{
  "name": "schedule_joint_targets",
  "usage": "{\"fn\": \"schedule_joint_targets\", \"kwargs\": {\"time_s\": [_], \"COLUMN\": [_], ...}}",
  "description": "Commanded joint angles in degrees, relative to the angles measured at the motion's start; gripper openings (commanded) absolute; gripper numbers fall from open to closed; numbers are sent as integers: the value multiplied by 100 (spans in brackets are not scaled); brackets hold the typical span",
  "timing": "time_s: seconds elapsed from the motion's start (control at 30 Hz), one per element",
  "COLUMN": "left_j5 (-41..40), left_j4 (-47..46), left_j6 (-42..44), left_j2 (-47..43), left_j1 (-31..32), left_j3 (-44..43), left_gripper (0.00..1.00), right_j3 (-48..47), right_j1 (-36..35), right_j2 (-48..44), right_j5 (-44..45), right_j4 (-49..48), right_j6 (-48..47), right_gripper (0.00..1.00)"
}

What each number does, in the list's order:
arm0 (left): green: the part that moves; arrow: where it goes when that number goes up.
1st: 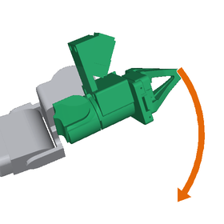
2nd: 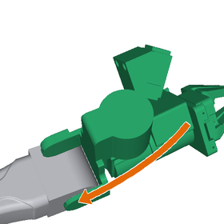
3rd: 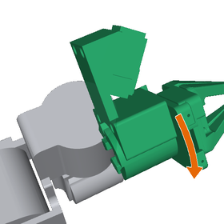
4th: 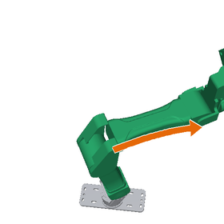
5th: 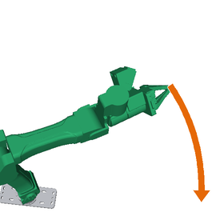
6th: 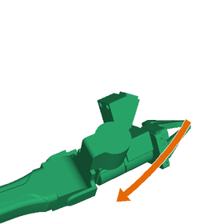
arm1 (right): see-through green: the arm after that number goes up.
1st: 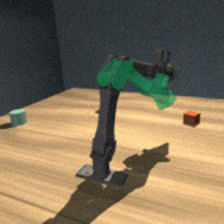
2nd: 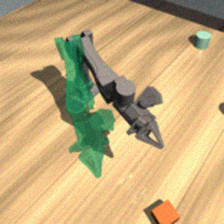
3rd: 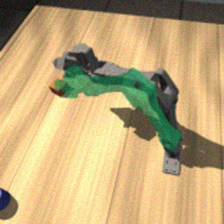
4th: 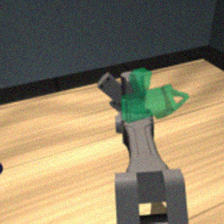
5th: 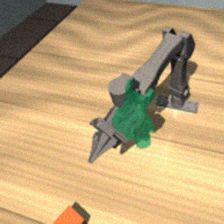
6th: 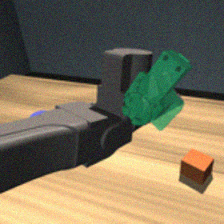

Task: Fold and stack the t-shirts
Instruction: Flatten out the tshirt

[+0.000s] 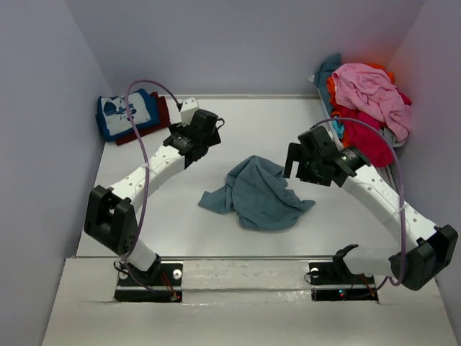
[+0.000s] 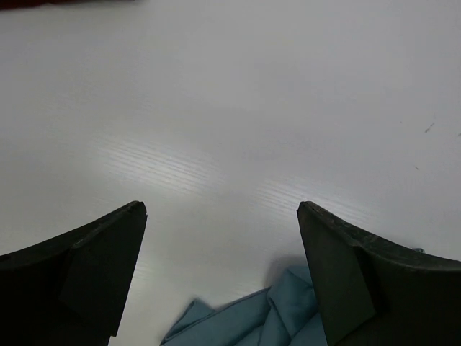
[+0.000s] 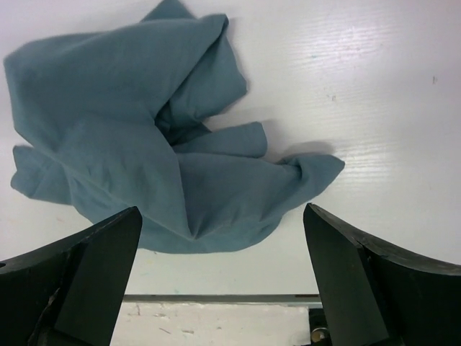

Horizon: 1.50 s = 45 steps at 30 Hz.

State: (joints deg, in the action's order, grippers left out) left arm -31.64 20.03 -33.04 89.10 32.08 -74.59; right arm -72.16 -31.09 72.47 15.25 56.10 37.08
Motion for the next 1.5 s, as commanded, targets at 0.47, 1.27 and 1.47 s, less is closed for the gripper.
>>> {"fn": "schedule_joint_targets", "kwargs": {"time_s": [0.47, 1.27, 1.47], "left_j5": [236, 747, 721], "left_j4": [80, 89, 237], "left_j6": [-141, -414, -414], "left_j2": [-868, 301, 249], "left_j1": [985, 1319, 1372], "left_j3": [1393, 1544, 1412], "left_gripper": [99, 99, 99], "right_j3": [1731, 1547, 1389], "right_j1": [-2, -239, -292], "right_j2": [-910, 180, 15], "right_j5": [-892, -1287, -1296], "right_j4": [-459, -503, -162], "right_j6": [-175, -271, -166], "right_gripper": [100, 99, 99]}}
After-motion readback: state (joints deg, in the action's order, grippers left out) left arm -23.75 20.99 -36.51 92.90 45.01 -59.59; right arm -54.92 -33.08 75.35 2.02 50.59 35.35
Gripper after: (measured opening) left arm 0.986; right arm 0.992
